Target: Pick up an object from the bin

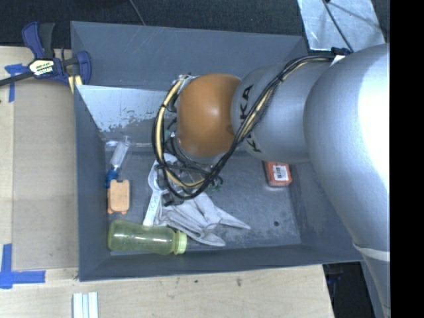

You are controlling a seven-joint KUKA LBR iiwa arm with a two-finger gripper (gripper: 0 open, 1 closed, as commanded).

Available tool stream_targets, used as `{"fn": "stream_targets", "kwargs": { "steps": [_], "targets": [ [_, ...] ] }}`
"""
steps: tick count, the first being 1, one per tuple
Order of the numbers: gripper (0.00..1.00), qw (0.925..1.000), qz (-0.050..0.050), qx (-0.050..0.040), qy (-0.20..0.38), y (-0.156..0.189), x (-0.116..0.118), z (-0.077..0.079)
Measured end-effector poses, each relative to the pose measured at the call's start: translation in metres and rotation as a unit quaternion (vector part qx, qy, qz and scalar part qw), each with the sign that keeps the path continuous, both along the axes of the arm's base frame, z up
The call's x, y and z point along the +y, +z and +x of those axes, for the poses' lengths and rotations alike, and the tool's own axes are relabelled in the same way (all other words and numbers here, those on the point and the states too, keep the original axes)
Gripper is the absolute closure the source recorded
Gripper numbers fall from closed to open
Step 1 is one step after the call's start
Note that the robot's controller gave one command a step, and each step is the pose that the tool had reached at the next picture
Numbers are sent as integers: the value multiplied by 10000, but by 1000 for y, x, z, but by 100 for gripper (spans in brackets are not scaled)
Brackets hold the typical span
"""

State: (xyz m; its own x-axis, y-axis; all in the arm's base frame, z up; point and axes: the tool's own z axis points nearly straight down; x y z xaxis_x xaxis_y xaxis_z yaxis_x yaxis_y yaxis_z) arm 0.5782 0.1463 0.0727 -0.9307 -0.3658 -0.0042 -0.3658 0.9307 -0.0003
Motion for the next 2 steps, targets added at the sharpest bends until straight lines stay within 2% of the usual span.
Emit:
{"fn": "stream_targets", "kwargs": {
  "steps": [1, 2],
  "targets": [
    [100, 10000, 0, 0, -3, 0, 0, 0],
    [100, 9998, 1, 0, 174, 132, -18, 15]
  ]
}}
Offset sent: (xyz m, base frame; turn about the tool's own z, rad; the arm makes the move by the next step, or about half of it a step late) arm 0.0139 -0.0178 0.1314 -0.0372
